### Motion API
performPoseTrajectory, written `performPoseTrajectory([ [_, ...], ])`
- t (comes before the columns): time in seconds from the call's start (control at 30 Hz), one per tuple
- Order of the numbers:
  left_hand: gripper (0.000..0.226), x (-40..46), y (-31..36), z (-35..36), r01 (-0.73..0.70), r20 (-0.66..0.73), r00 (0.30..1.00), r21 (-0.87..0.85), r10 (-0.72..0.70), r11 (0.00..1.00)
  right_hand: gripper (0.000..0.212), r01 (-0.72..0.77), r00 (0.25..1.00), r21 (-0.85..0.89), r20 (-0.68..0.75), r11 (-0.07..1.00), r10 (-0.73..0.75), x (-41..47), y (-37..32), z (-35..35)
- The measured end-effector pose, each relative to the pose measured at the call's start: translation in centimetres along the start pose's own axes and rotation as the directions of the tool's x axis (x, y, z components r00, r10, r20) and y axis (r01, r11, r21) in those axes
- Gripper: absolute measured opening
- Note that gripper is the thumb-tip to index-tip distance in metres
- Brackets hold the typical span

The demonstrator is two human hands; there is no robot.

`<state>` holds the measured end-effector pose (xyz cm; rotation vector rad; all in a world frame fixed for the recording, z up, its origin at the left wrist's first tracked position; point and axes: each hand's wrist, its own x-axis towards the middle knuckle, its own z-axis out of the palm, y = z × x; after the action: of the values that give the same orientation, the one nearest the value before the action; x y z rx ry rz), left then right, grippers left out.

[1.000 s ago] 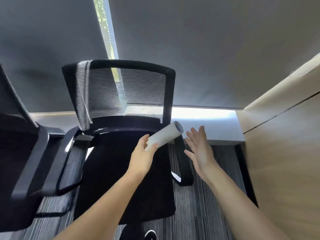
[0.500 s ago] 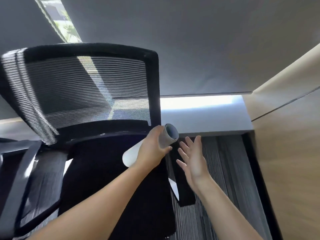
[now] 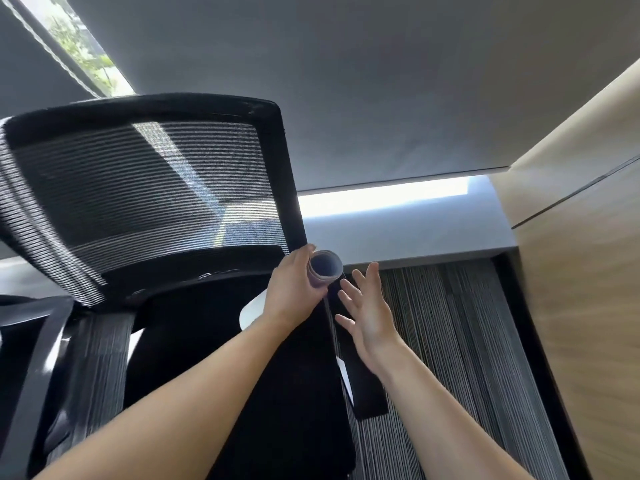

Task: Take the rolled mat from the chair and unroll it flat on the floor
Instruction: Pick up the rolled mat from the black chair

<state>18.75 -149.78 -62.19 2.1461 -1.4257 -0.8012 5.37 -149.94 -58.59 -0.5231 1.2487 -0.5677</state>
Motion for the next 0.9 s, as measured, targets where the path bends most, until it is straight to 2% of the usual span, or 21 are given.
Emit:
performPoseTrajectory([
  [0.17, 0.071, -1.1, 0.8, -3.4, 0.085, 0.014, 0.996, -0.172, -0.084, 0.982, 0.072, -0.004, 1.0, 0.066, 0.018, 0.998, 0.003, -0.8, -0.8, 0.0],
  [0.3, 0.072, -2.4, 3.9, -7.0, 0.081, 0.012, 0.997, -0.289, -0.081, 0.954, 0.071, 0.014, 0.999, 0.131, 0.046, 0.991, -0.02, -3.1, -3.4, 0.9],
  [0.4, 0.069, -4.2, 7.4, -10.3, 0.027, -0.036, 0.998, -0.358, -0.042, 0.933, 0.056, 0.098, 0.993, 0.04, 0.064, 0.994, -0.1, -6.5, -6.5, 1.5],
  [0.47, 0.064, -5.7, 10.1, -12.9, -0.033, -0.082, 0.997, -0.387, 0.001, 0.922, 0.045, 0.205, 0.976, -0.118, 0.104, 0.972, -0.193, -9.5, -8.4, 1.4],
  [0.53, 0.057, -7.5, 13.2, -15.7, -0.11, -0.114, 0.991, -0.409, 0.069, 0.906, 0.039, 0.336, 0.941, -0.295, 0.152, 0.894, -0.303, -12.9, -10.0, 1.0],
  [0.63, 0.045, -10.6, 18.4, -19.6, -0.217, -0.111, 0.976, -0.458, 0.187, 0.862, 0.048, 0.502, 0.856, -0.439, 0.135, 0.745, -0.498, -18.9, -11.9, 0.0],
  [0.8, 0.042, -17.9, 26.6, -21.6, -0.345, -0.013, 0.914, -0.553, 0.406, 0.759, 0.056, 0.62, 0.665, -0.506, -0.065, 0.599, -0.744, -30.8, -12.7, -3.2],
  [0.87, 0.042, -21.9, 30.0, -20.6, -0.374, 0.053, 0.864, -0.598, 0.501, 0.709, 0.053, 0.61, 0.582, -0.531, -0.204, 0.589, -0.787, -36.2, -11.9, -5.5],
  [0.9, 0.041, -23.0, 30.7, -20.2, -0.369, 0.069, 0.854, -0.62, 0.516, 0.693, 0.051, 0.61, 0.567, -0.524, -0.234, 0.594, -0.79, -37.3, -11.6, -6.1],
])
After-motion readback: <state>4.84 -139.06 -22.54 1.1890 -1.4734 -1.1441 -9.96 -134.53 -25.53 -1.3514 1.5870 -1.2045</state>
